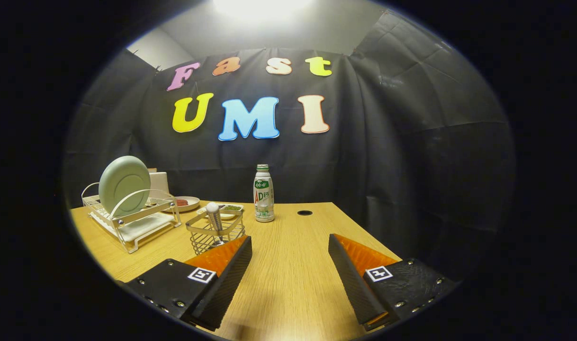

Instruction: Take the plate from the dish rack, then take the spoon from the basket and place it into the plate.

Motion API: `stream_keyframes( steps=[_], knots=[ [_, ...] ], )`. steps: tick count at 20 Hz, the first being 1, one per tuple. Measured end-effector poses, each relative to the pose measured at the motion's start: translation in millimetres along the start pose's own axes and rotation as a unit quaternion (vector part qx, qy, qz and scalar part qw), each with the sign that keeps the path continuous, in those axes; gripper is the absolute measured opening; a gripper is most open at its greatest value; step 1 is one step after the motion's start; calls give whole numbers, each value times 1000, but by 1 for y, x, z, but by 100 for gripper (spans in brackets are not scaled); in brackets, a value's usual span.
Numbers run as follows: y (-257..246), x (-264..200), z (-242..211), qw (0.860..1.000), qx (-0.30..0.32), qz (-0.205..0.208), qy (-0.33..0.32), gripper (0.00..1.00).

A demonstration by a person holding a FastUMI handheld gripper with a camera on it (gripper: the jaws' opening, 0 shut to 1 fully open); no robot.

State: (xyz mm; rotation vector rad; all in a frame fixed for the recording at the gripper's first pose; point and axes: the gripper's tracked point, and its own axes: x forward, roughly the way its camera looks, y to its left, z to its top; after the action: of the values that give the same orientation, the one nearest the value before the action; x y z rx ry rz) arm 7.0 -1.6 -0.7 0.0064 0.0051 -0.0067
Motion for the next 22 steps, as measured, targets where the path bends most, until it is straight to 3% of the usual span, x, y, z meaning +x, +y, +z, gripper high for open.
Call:
stream_keyframes(
  steps=[7,13,18,22],
  knots=[
    [-6,44,6,1000,15,-7,-2,99],
    [-28,74,55,998,-1,-50,-30,99],
    [-53,40,114,991,-33,-121,-40,99],
    [-41,-7,144,986,-45,-158,-24,99]
  ],
)
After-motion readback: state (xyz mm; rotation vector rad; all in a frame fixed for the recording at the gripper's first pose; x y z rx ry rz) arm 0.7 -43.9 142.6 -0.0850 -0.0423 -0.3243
